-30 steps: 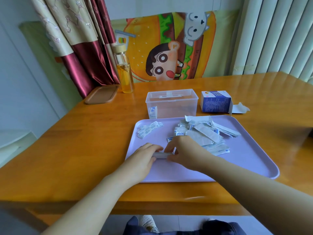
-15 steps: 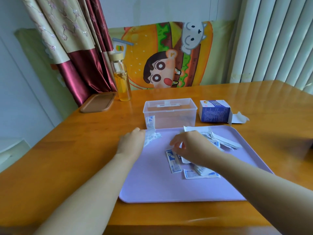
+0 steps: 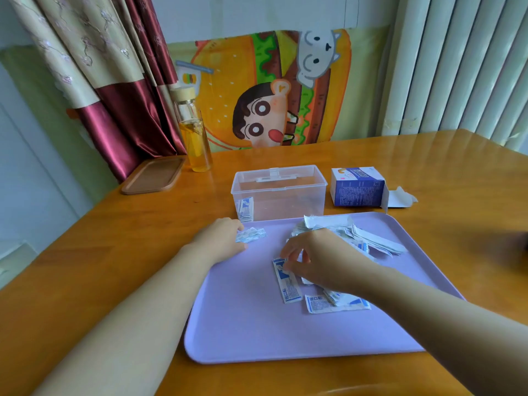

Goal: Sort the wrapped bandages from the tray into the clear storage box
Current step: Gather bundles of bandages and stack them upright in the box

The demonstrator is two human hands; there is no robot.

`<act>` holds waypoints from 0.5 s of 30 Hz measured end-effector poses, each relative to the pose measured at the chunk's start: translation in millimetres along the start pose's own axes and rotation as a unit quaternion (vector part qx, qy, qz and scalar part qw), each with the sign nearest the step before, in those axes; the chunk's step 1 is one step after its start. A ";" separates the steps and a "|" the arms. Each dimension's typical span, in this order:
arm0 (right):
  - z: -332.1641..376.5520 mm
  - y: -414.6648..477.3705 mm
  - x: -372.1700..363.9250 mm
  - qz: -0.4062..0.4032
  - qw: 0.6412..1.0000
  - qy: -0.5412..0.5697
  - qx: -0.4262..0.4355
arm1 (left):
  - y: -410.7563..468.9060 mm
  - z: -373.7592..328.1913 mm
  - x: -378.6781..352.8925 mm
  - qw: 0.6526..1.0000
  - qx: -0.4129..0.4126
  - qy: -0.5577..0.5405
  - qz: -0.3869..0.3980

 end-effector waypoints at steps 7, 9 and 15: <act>-4.8 1.0 -11.1 0.070 0.994 -0.081 -0.031 | 5.0 -2.8 0.0 1.000 0.003 -0.013 0.025; -1.9 -0.4 -17.5 0.094 0.990 -0.097 -0.030 | 4.0 -1.8 -1.3 0.999 0.004 -0.017 0.030; 8.9 -0.5 -22.8 0.108 0.990 -0.084 -0.013 | -1.5 3.8 -7.0 0.993 0.050 0.029 0.104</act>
Point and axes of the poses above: each hand's wrist, its own y-axis towards the middle knuckle, its own x-axis out of the back of the hand, z = x × y, the point moved 10 cm from there along y, towards the middle knuckle, and after that the axes turned 9 degrees about y, right-handed, at the moved point
